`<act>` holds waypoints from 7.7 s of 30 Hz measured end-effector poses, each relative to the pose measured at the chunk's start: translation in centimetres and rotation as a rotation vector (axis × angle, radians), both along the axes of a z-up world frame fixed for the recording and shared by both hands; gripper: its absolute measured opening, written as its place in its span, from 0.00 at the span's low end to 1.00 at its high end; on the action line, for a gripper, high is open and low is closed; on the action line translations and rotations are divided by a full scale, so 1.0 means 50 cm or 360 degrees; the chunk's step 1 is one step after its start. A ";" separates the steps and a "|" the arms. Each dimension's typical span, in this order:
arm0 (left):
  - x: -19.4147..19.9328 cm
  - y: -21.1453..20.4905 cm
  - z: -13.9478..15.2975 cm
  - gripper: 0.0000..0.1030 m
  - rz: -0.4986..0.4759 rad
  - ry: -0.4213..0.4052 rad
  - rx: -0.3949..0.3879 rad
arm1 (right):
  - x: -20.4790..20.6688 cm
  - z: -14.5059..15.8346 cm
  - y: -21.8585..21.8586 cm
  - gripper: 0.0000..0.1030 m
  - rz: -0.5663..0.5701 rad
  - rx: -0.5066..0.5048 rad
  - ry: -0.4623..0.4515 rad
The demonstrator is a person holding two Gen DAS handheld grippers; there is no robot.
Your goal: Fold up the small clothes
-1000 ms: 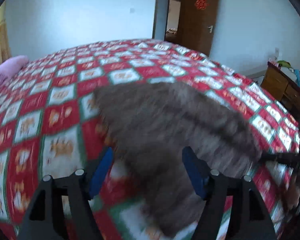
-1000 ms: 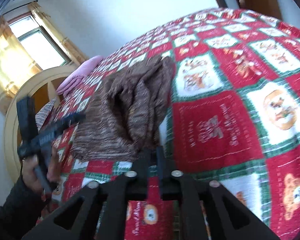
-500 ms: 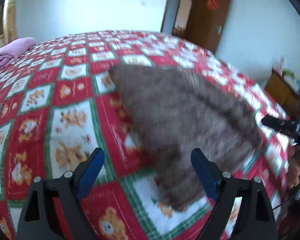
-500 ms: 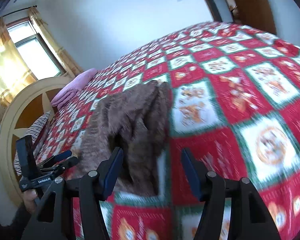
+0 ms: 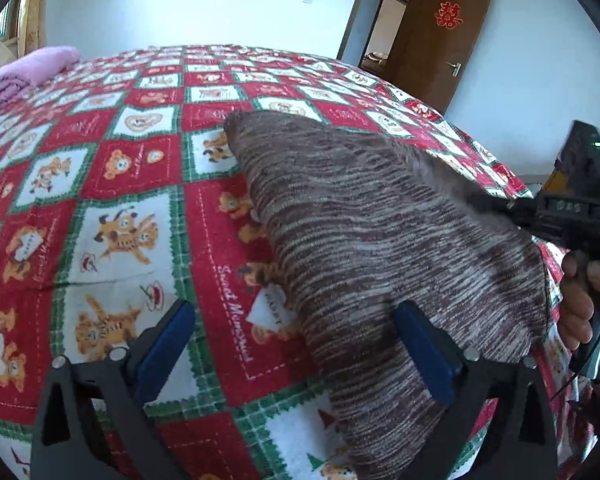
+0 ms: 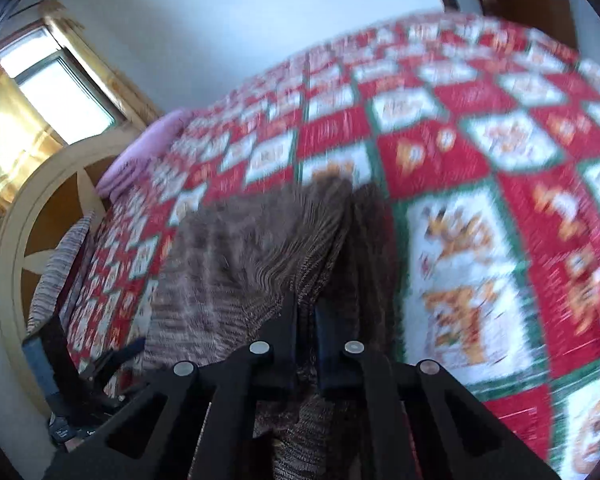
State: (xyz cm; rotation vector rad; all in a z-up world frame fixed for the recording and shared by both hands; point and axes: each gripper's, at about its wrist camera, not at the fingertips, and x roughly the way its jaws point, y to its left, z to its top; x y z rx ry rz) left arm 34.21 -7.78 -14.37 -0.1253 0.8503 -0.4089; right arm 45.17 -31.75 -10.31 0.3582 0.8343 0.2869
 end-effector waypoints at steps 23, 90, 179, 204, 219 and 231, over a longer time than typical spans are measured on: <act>-0.004 0.008 -0.003 1.00 -0.0046 0.0009 -0.0104 | 0.141 -0.038 0.024 0.07 0.0041 -0.0134 0.0214; 0.032 -0.059 -0.011 1.00 -0.0088 0.0043 -0.0052 | 0.164 -0.091 -0.066 0.61 0.0125 0.0356 0.0093; -0.405 0.468 0.098 0.24 0.0594 -0.0179 0.0027 | -0.054 0.002 0.812 0.16 0.1137 0.0302 0.0085; -0.419 0.507 0.017 0.48 0.0719 -0.0015 0.0017 | -0.024 -0.121 0.798 0.31 0.0974 0.0228 0.0277; -0.316 0.599 -0.005 0.85 0.0993 -0.0108 0.0391 | -0.247 -0.044 0.702 0.47 0.1216 0.0239 -0.0014; -0.328 0.612 -0.014 0.99 0.1041 0.0058 0.0285 | -0.285 -0.101 0.693 0.47 0.1025 0.0098 0.0044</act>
